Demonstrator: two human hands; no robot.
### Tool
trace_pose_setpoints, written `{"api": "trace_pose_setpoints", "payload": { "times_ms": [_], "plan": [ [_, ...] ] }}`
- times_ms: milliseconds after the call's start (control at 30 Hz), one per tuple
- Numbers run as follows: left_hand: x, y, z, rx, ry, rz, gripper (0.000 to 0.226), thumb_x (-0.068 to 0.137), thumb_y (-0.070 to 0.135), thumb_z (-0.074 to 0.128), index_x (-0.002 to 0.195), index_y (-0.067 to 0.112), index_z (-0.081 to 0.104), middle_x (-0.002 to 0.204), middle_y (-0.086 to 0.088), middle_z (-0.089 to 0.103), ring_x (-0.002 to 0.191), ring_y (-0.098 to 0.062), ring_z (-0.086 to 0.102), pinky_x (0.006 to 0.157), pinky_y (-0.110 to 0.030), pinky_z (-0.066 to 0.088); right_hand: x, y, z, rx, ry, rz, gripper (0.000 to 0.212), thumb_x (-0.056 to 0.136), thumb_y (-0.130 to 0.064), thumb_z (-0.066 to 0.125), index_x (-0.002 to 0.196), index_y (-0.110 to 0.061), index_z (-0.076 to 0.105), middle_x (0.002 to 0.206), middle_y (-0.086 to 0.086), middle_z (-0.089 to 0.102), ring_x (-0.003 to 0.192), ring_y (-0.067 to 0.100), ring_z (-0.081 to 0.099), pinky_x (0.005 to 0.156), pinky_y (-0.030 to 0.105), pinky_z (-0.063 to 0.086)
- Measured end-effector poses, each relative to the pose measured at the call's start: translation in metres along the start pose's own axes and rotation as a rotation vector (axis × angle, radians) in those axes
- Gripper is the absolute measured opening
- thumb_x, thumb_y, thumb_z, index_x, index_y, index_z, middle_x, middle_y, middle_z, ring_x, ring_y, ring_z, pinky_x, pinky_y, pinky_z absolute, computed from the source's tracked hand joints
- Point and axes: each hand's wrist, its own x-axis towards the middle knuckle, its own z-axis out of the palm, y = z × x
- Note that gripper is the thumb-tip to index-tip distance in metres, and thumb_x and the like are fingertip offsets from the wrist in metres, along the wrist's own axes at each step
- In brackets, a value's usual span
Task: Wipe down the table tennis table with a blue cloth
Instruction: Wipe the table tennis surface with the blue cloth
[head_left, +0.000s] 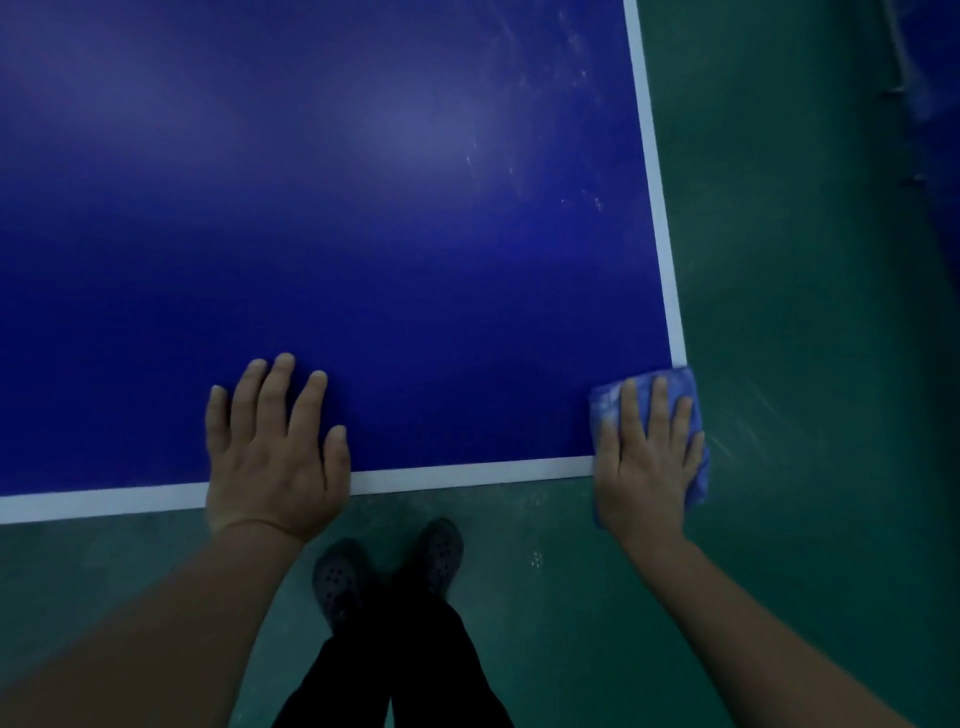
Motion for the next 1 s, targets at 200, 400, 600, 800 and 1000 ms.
{"api": "trace_pose_setpoints", "payload": {
  "times_ms": [200,400,600,800,1000],
  "plan": [
    [-0.001,-0.001,-0.009,-0.057,-0.032,0.007,0.068,0.091,0.048,0.030,0.146,0.010,0.041,0.157,-0.015,0.030,0.149,-0.031,0.017,0.121,-0.054,0.005,0.038,-0.049,-0.005,0.039,-0.006,0.088,0.063,0.098,-0.057,0.011,0.157,-0.037,0.012,0.167,-0.002,0.000,0.153,0.026,-0.005,0.120,0.057,-0.005],
    [-0.050,-0.069,-0.022,-0.067,-0.012,-0.051,0.076,0.093,0.049,0.028,0.153,0.002,0.024,0.164,-0.014,0.012,0.153,-0.025,0.002,0.122,-0.052,0.003,0.018,-0.240,0.034,-0.007,-0.008,-0.367,0.058,0.103,-0.050,0.022,0.157,-0.033,0.019,0.167,0.000,0.004,0.153,0.031,-0.002,0.119,0.058,-0.006],
    [-0.054,-0.130,-0.028,-0.034,-0.036,-0.182,0.081,0.094,0.052,0.018,0.155,0.000,0.010,0.165,-0.013,-0.006,0.152,-0.024,-0.013,0.122,-0.049,-0.004,-0.057,-0.220,0.047,-0.096,-0.167,-0.962,0.055,0.103,-0.057,0.018,0.155,-0.040,0.018,0.166,-0.007,0.005,0.153,0.023,-0.008,0.120,0.051,-0.007],
    [-0.045,-0.134,-0.018,0.003,-0.030,-0.185,0.082,0.097,0.060,0.010,0.154,0.002,0.002,0.164,-0.015,-0.009,0.151,-0.029,-0.014,0.121,-0.054,-0.007,0.029,-0.208,0.016,-0.106,-0.042,-0.512,0.059,0.101,-0.055,0.020,0.157,-0.036,0.021,0.167,-0.003,0.008,0.153,0.030,0.001,0.120,0.059,0.000],
    [-0.047,-0.141,-0.012,-0.065,0.026,-0.145,0.082,0.098,0.059,0.010,0.155,0.001,0.001,0.165,-0.015,-0.008,0.152,-0.031,-0.009,0.119,-0.061,-0.004,-0.007,-0.364,0.060,-0.057,-0.055,-0.735,0.057,0.100,-0.054,0.022,0.155,-0.037,0.026,0.166,-0.003,0.012,0.153,0.031,0.002,0.117,0.060,-0.011]
  ]
}}
